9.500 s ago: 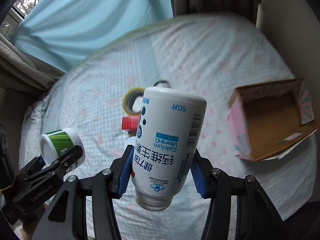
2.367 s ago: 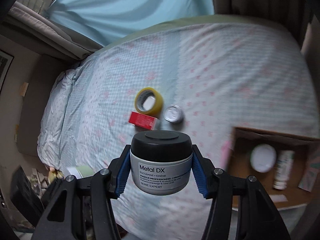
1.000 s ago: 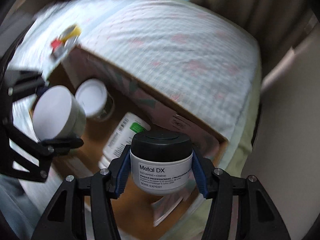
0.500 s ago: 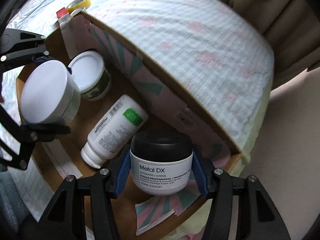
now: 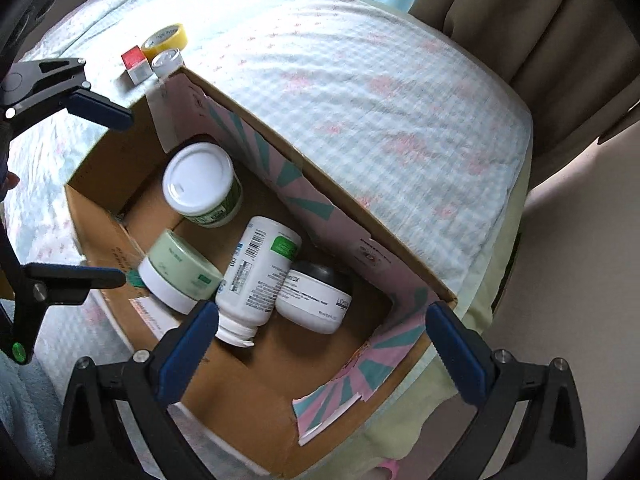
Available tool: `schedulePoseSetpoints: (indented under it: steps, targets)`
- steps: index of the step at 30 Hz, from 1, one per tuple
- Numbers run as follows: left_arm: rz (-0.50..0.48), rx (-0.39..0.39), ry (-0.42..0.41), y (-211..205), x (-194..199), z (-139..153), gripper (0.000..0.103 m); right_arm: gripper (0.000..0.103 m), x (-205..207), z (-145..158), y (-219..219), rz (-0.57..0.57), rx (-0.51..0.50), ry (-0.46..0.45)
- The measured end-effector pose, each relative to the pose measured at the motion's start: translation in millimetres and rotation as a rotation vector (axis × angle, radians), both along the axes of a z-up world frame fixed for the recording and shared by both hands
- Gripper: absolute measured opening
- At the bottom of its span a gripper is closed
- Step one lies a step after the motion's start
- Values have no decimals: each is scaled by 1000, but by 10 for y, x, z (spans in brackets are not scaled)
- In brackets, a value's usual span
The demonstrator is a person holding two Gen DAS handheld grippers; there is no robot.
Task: Organize rigid objects
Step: 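Carry the lid and Metal DX jar into the cardboard box and release them, then lift both tools out of the box back toward the remaining items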
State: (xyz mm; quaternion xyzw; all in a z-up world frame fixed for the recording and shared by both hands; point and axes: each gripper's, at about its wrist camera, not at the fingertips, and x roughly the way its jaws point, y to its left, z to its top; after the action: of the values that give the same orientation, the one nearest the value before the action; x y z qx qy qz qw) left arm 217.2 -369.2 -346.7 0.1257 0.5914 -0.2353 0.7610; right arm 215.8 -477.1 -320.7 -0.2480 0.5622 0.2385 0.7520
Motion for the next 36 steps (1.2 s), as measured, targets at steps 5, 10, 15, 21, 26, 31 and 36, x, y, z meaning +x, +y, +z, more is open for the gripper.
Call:
schedulePoseSetpoints:
  steps: [5, 10, 15, 21, 26, 31, 36]
  targets:
    - [25, -4, -8, 130, -75, 195, 103, 103, -42, 167, -4, -18, -2, -19]
    - [54, -12, -27, 311, -205, 493, 103, 103, -190, 441, 16, -27, -21, -57]
    - [111, -17, -64, 632, -382, 808, 103, 103, -372, 737, 123, -32, -9, -70]
    - [224, -34, -95, 1269, -604, 1120, 103, 103, -568, 1006, 402, -40, 15, -111]
    - [323, -32, -126, 1953, -759, 1321, 103, 103, -683, 1153, 767, -64, 48, -127]
    - [402, -36, -139, 2599, -809, 1367, 103, 103, -766, 1237, 1222, -102, 86, -142]
    - [455, -57, -134, 3332, -756, 1352, 103, 103, -766, 1267, 1795, -194, 145, -127]
